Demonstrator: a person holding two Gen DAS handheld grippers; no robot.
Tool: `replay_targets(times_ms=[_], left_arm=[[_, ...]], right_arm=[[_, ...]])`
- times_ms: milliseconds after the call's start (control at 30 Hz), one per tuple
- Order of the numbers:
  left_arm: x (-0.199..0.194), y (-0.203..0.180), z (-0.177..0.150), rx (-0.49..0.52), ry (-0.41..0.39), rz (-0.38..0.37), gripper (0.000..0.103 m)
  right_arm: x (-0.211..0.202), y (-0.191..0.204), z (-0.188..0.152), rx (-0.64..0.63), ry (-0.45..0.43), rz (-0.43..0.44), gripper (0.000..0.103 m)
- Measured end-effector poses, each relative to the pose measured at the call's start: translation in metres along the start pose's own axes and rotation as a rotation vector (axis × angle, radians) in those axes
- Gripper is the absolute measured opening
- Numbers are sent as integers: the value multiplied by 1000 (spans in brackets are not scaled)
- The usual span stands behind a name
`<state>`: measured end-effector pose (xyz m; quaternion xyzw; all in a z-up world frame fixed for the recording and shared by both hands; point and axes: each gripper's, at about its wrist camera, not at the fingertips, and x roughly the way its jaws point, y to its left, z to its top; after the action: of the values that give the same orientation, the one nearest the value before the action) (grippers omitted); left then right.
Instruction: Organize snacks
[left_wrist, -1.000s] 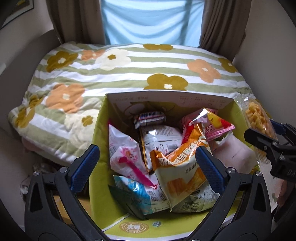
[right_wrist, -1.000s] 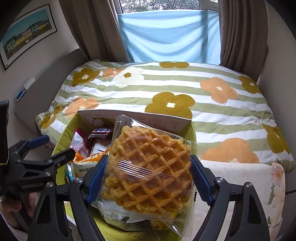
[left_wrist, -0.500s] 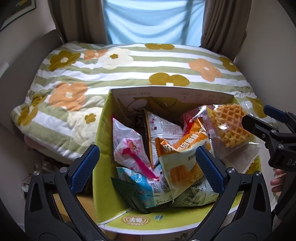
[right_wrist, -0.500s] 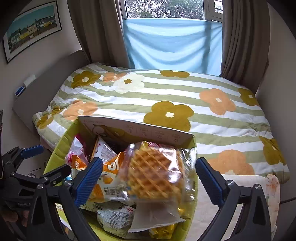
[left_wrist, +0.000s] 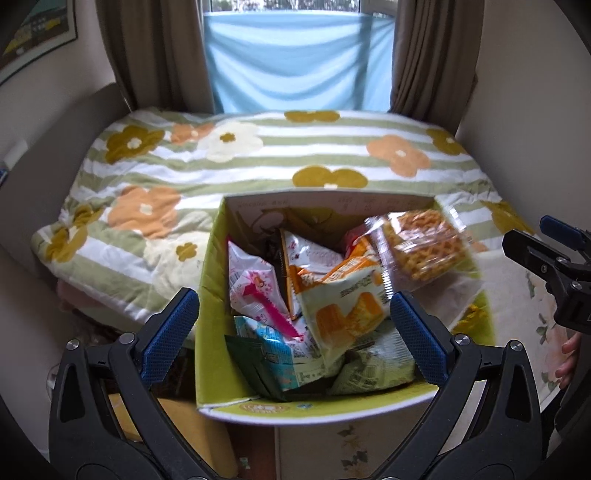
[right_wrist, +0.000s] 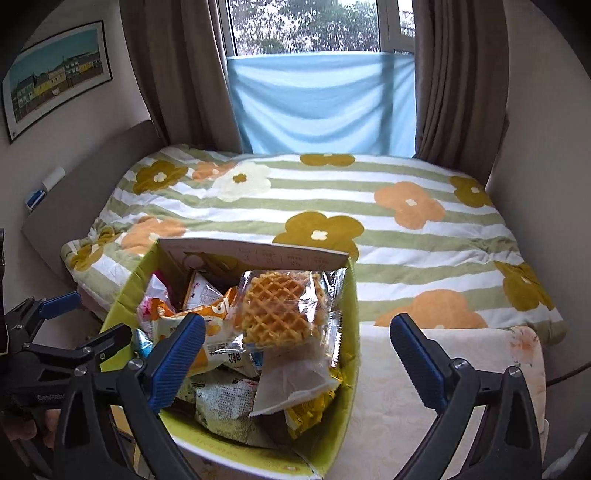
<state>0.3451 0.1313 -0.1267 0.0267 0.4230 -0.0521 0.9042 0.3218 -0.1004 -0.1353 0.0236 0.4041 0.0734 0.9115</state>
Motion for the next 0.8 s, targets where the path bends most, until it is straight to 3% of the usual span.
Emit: replay_targets(times_ms=[200, 333, 600, 800], left_arm=[[-88, -34, -8, 5, -166, 29, 103], [-134, -55, -27, -21, -236, 17, 103], [-201, -102, -85, -4, -305, 13, 103], [-229, -121, -123, 5, -324, 9, 103]], right_arm=[[-77, -17, -5, 16, -115, -26, 100], [-132, -32, -21, 17, -162, -81, 100], [-215, -55, -77, 42, -236, -162, 100], [-242, -63, -120, 53, -236, -175, 100]])
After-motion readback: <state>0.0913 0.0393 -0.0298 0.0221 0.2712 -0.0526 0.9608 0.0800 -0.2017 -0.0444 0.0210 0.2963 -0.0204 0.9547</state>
